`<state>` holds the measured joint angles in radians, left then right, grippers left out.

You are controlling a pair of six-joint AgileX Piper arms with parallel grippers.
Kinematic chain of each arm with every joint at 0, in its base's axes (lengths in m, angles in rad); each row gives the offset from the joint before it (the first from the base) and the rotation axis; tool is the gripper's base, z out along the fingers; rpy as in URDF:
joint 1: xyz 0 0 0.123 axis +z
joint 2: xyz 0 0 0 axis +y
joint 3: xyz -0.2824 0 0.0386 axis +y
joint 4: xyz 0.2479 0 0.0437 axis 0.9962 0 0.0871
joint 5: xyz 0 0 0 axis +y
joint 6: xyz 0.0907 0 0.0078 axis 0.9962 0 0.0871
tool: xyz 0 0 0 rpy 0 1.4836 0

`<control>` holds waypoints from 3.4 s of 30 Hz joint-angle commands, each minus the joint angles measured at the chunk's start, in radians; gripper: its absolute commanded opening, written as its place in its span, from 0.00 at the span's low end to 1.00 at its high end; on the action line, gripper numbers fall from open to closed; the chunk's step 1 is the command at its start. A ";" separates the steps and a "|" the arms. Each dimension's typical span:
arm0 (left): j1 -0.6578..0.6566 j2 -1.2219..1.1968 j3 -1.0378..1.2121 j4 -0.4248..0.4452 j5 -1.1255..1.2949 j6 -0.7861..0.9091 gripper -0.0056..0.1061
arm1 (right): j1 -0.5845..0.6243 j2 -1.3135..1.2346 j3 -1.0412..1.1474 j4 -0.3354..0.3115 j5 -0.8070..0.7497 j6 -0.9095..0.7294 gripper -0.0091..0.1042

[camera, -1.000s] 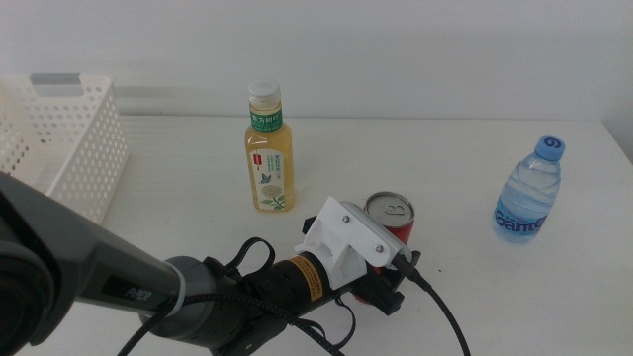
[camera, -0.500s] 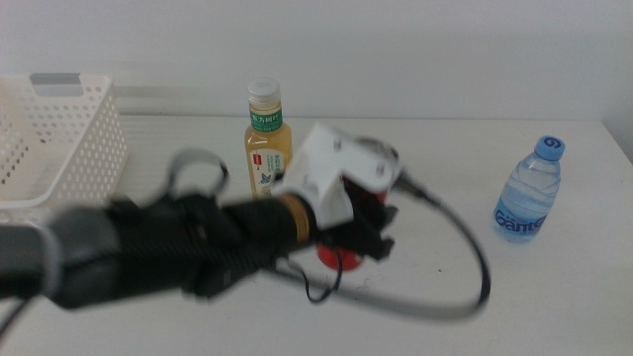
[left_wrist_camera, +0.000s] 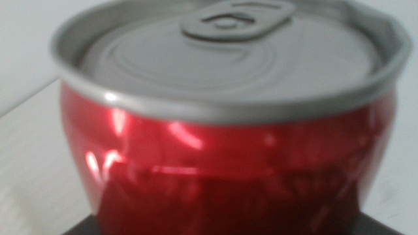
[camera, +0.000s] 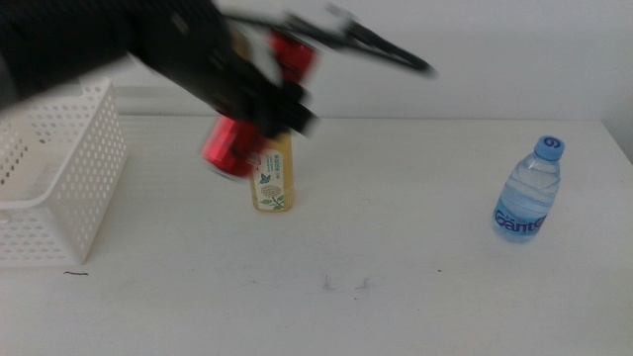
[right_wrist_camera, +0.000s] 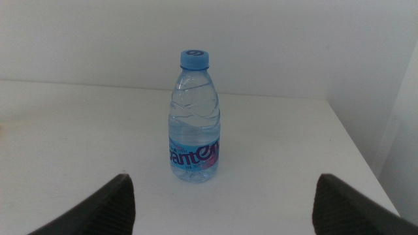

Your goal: Use arms to grab the bottles and put them into the dustbin to the left of the table.

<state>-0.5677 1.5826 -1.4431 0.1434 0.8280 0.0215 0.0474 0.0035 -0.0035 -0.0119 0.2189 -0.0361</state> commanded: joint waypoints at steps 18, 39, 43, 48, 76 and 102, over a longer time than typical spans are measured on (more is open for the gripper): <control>0.813 0.334 -0.347 -0.301 0.341 0.324 0.03 | -0.008 -0.004 0.004 -0.009 -0.008 -0.006 0.78; 0.836 0.516 -0.366 -0.173 0.358 0.305 0.89 | -0.008 -0.004 0.004 -0.009 -0.008 -0.006 0.78; 0.836 0.424 -0.406 -0.232 0.393 0.315 0.89 | -0.008 -0.004 0.004 -0.009 -0.008 -0.006 0.78; 0.769 0.160 -0.300 -0.391 0.393 0.322 0.89 | -0.008 -0.004 0.004 -0.009 -0.008 -0.006 0.78; 0.099 0.063 0.981 -0.222 -1.790 0.044 0.89 | -0.008 -0.004 0.004 -0.009 -0.008 -0.006 0.78; 0.099 0.395 0.616 -0.276 -1.629 -0.056 0.89 | -0.008 -0.004 0.004 -0.009 -0.008 -0.006 0.78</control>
<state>-0.4678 1.9615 -0.8177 -0.1319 -0.8056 -0.0252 0.0474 0.0035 -0.0035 -0.0119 0.2189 -0.0361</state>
